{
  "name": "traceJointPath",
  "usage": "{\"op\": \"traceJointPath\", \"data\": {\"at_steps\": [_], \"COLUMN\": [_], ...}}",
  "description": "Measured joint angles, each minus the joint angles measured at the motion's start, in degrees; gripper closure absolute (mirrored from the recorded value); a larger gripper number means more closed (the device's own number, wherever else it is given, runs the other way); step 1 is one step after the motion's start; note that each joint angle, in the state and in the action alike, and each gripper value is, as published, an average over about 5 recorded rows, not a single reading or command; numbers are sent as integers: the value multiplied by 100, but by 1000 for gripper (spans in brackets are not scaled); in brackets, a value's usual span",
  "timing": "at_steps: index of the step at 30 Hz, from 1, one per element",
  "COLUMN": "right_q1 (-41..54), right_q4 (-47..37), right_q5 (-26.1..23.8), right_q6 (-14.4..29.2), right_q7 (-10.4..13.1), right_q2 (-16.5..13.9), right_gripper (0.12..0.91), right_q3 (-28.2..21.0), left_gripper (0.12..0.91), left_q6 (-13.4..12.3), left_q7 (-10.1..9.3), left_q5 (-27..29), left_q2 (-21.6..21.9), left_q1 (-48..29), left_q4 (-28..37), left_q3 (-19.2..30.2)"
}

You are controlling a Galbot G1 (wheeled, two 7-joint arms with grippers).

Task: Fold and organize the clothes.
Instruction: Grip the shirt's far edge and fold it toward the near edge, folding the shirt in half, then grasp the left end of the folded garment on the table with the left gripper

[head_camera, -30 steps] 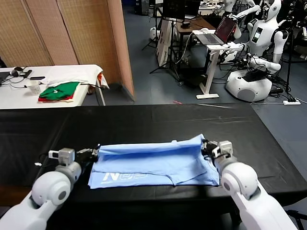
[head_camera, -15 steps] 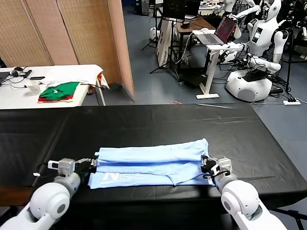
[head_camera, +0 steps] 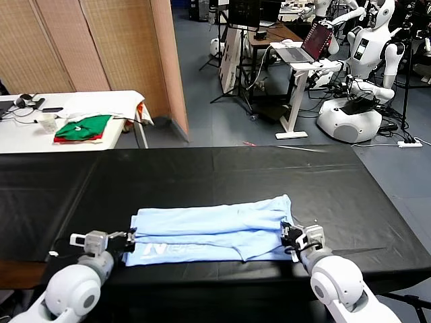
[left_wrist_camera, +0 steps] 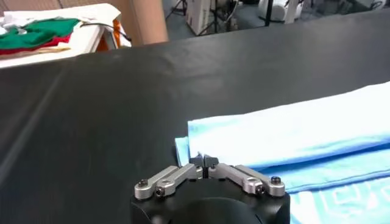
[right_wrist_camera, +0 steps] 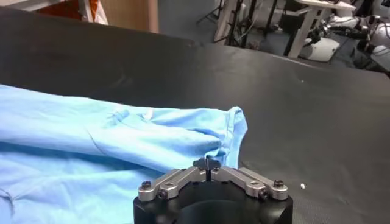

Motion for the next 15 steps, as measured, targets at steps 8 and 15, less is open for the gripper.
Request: {"op": "traceJointPath", "data": {"at_steps": [8, 15], "right_q1": [-176, 74], "right_q4": [443, 461], "right_q5": [27, 2], "right_q6": [0, 0], "right_q7": [-4, 7], "right_q2": [-42, 189], "right_gripper": [244, 120], "right_q3": [246, 436], "left_gripper": [243, 125], "left_q6": [384, -137], "left_q7": [-650, -272], "left_q5": [-45, 379], "left_q2": [-205, -330], "left_q1": [123, -75], "left_q4": [-400, -476], "left_q3": [-118, -241]}}
